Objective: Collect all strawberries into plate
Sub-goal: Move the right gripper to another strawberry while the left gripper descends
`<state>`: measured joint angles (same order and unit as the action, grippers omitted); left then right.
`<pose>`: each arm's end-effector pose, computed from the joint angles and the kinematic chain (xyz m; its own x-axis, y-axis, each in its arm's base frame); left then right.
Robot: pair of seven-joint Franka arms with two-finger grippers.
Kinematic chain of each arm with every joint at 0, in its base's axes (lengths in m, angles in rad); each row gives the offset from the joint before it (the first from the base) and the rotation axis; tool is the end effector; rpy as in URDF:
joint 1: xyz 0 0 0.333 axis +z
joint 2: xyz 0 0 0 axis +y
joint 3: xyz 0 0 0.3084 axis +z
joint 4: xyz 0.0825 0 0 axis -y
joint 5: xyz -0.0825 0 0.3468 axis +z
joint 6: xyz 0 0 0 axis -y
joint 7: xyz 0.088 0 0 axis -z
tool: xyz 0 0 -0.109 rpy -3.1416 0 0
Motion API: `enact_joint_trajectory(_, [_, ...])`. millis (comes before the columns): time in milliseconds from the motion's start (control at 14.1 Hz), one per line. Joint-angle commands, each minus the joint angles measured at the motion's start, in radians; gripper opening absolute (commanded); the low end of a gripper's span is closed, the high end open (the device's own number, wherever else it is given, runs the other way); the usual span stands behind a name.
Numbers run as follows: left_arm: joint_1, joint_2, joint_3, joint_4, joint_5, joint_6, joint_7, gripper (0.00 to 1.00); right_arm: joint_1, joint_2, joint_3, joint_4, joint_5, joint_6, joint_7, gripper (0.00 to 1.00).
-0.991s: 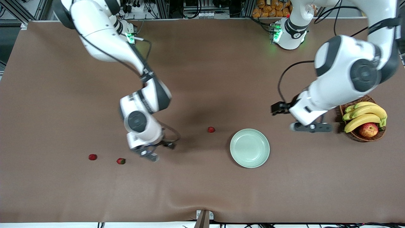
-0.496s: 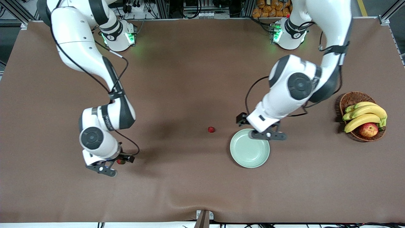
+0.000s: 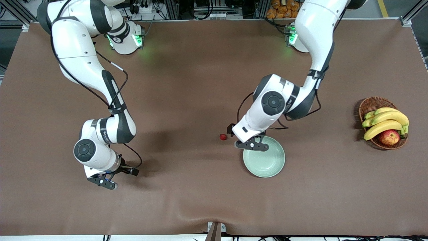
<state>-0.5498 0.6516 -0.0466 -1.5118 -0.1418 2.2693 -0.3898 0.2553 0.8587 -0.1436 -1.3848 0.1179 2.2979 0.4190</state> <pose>0.5683 -0.3835 0.3045 0.9937 -0.1066 0.0357 -0.1112 -0.9789 0.1716 0.6969 0.1036 0.2205 0.9438 -0.3240 0.0649 -0.3239 -0.9460 -0.0116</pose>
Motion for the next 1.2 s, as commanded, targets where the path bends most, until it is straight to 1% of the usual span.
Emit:
enact_joint_trajectory(0, [-0.050, 0.055, 0.011, 0.051, -0.009, 0.059, -0.046, 1.00, -0.019, 0.008, 0.019, -0.005, 0.025, 0.041, -0.037, 1.00])
enact_joint_trajectory(212, [-0.076, 0.098, 0.011, 0.050, -0.005, 0.131, -0.040, 1.00, -0.021, 0.020, 0.019, -0.005, 0.025, 0.057, -0.031, 1.00])
enact_joint_trajectory(283, [-0.094, 0.112, 0.013, 0.051, -0.004, 0.144, -0.043, 0.98, -0.022, 0.022, 0.019, -0.005, 0.025, 0.057, -0.031, 1.00])
enact_joint_trajectory(354, [-0.102, 0.124, 0.016, 0.051, -0.002, 0.156, -0.043, 0.93, -0.022, 0.025, 0.019, -0.005, 0.026, 0.057, -0.029, 1.00])
enact_joint_trajectory(496, [-0.110, 0.152, 0.014, 0.050, -0.001, 0.190, -0.043, 0.92, -0.022, 0.026, 0.019, -0.003, 0.026, 0.064, -0.025, 1.00])
enact_joint_trajectory(779, [-0.124, 0.163, 0.017, 0.047, 0.019, 0.197, -0.034, 0.75, -0.022, 0.028, 0.019, -0.005, 0.026, 0.069, -0.025, 1.00])
enact_joint_trajectory(920, [-0.127, 0.172, 0.019, 0.047, 0.021, 0.197, -0.031, 0.72, -0.022, 0.031, 0.019, -0.005, 0.026, 0.080, -0.025, 1.00])
enact_joint_trajectory(991, [-0.125, 0.172, 0.019, 0.047, 0.022, 0.197, -0.026, 0.72, -0.022, 0.033, 0.019, -0.005, 0.026, 0.083, -0.025, 0.95])
enact_joint_trajectory(1062, [-0.125, 0.172, 0.020, 0.047, 0.022, 0.199, -0.024, 0.72, -0.018, 0.033, 0.019, -0.005, 0.025, 0.083, -0.026, 0.76])
enact_joint_trajectory(1133, [-0.127, 0.174, 0.020, 0.045, 0.036, 0.202, -0.024, 0.71, -0.015, 0.033, 0.019, -0.005, 0.025, 0.081, -0.023, 0.45])
